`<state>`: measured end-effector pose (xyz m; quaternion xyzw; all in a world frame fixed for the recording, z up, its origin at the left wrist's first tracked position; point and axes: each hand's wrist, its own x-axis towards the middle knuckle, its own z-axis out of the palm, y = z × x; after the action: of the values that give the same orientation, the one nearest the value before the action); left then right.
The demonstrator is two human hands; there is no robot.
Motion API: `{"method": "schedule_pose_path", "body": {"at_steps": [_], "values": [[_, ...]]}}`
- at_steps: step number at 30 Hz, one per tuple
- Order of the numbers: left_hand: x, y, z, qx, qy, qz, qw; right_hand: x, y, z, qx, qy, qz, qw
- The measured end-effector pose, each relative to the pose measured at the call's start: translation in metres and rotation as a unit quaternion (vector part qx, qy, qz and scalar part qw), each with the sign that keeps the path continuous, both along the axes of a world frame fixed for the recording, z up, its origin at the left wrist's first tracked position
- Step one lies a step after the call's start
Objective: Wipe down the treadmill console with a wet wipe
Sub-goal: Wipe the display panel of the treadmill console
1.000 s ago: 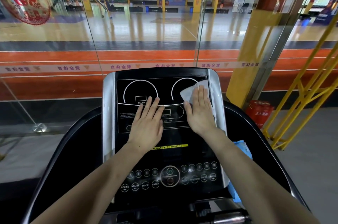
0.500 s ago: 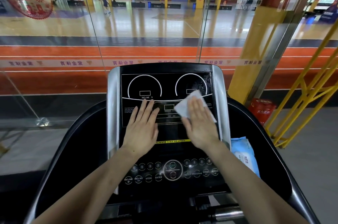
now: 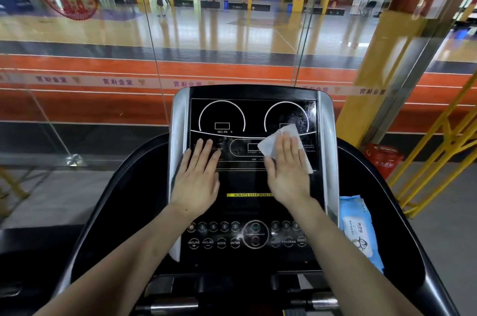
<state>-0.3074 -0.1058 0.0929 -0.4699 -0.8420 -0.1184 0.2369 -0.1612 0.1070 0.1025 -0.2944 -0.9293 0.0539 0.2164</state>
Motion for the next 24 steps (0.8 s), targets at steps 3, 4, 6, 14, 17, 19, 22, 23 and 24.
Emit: {"method": "schedule_pose_path", "body": {"at_steps": [3, 4, 6, 14, 17, 19, 22, 23, 24], "values": [[-0.003, -0.007, -0.002, -0.006, 0.012, 0.005, 1.0, -0.034, -0.043, -0.003, 0.016, -0.022, 0.079, 0.997], [-0.005, -0.01, -0.002, -0.007, 0.016, 0.007, 1.0, -0.037, -0.051, -0.005, 0.037, -0.036, 0.111, 0.992], [-0.008, -0.017, -0.003, -0.009, 0.021, 0.012, 1.0, -0.03, -0.042, 0.0, 0.071, -0.052, 0.138, 0.987], [-0.017, -0.035, -0.007, 0.015, -0.002, 0.011, 1.0, -0.047, -0.044, 0.004, 0.061, -0.042, 0.111, 0.991], [-0.019, -0.039, -0.01, 0.024, -0.002, 0.004, 1.0, -0.037, -0.055, -0.007, 0.109, -0.085, 0.191, 0.972], [-0.021, -0.042, -0.012, 0.03, 0.001, 0.015, 0.999, -0.036, -0.04, 0.001, 0.126, -0.092, 0.197, 0.968], [-0.025, -0.045, -0.015, 0.027, 0.006, 0.02, 0.999, -0.066, -0.031, 0.027, 0.112, -0.071, 0.164, 0.977], [-0.026, -0.045, -0.015, 0.029, 0.009, 0.02, 0.999, -0.077, -0.033, 0.034, 0.099, -0.06, 0.158, 0.981], [-0.027, -0.046, -0.014, 0.031, 0.007, 0.019, 0.999, -0.083, -0.037, 0.036, 0.096, -0.055, 0.159, 0.981]]}}
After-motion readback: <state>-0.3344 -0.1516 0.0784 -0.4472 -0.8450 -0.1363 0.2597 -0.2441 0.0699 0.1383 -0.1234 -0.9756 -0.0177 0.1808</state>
